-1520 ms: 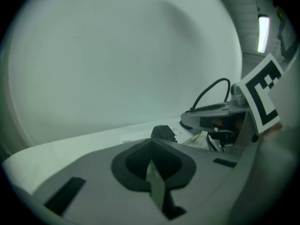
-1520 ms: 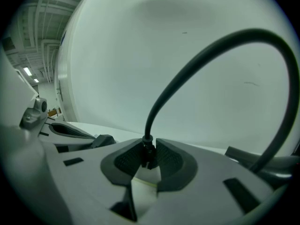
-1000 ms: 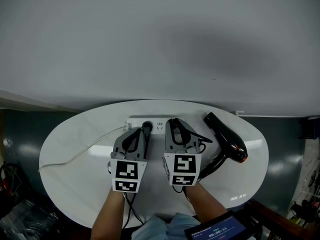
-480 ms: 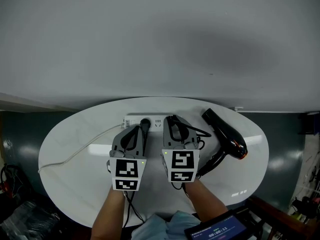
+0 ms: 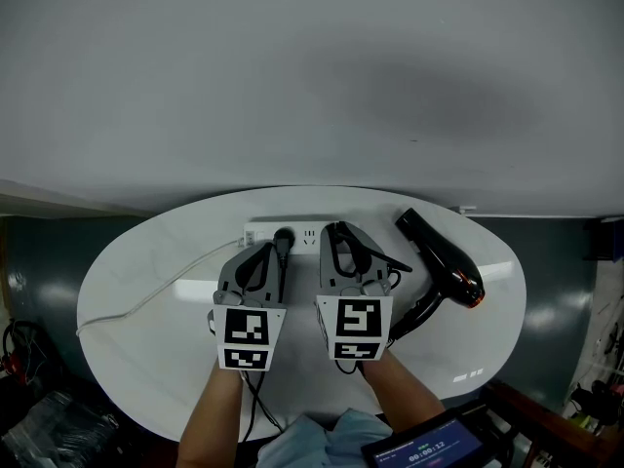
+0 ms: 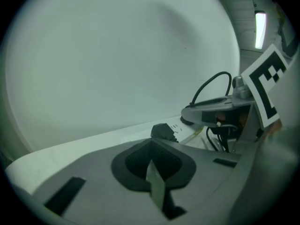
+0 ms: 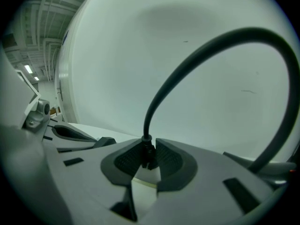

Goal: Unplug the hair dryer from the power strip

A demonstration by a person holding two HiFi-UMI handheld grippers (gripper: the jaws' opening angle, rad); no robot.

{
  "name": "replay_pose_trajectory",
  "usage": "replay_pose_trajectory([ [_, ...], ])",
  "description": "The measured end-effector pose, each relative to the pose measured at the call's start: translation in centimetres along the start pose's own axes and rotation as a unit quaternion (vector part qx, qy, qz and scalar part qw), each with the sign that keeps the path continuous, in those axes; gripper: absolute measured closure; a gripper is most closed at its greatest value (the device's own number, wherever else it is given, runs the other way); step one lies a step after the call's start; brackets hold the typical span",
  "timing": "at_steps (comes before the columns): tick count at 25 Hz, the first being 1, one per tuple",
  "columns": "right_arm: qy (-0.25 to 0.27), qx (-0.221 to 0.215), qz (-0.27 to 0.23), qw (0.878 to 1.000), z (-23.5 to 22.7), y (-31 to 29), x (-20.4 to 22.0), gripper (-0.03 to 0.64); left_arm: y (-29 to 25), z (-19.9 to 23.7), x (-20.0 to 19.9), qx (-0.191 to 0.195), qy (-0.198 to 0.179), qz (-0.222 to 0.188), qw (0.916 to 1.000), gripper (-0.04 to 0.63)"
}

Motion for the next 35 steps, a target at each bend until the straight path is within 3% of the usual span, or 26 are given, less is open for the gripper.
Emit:
replay_pose_trajectory([
  [8, 0.014, 0.005, -0.007, 1.000, 0.1, 0.4, -0.1, 0.545, 0.0, -0.1, 0.0, 0.002, -0.003, 0.001, 1.0000, 0.597],
  [12, -0.019, -0.004, 0.017, 1.000, -0.9, -0.5, 1.3, 0.543, -0.6, -0.5, 0.2, 0.004, -0.022, 0.011, 0.9997, 0.597],
  [16, -0.035, -0.011, 0.024, 0.999, -1.3, -1.1, 1.9, 0.543, -0.8, -0.4, 0.3, 0.006, 0.004, 0.003, 1.0000, 0.597],
  [22, -0.031, -0.018, 0.019, 0.999, -1.0, -1.2, 1.7, 0.538, 1.0, 0.1, -0.8, -0.019, -0.016, -0.004, 0.9997, 0.597],
  [35, -0.031, -0.026, 0.026, 0.999, -1.2, -1.4, 2.1, 0.537, 1.1, -3.2, -3.0, 0.043, -0.001, -0.021, 0.9988, 0.597],
])
Point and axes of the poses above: the fingertips, and each gripper's own axes: y backward along the fingers, z to its left, x out of its underside, the point moved 7 cm from there along y, backward along the fingers, and after that the axes turned 2 degrees about z, right-handed, at the moved point
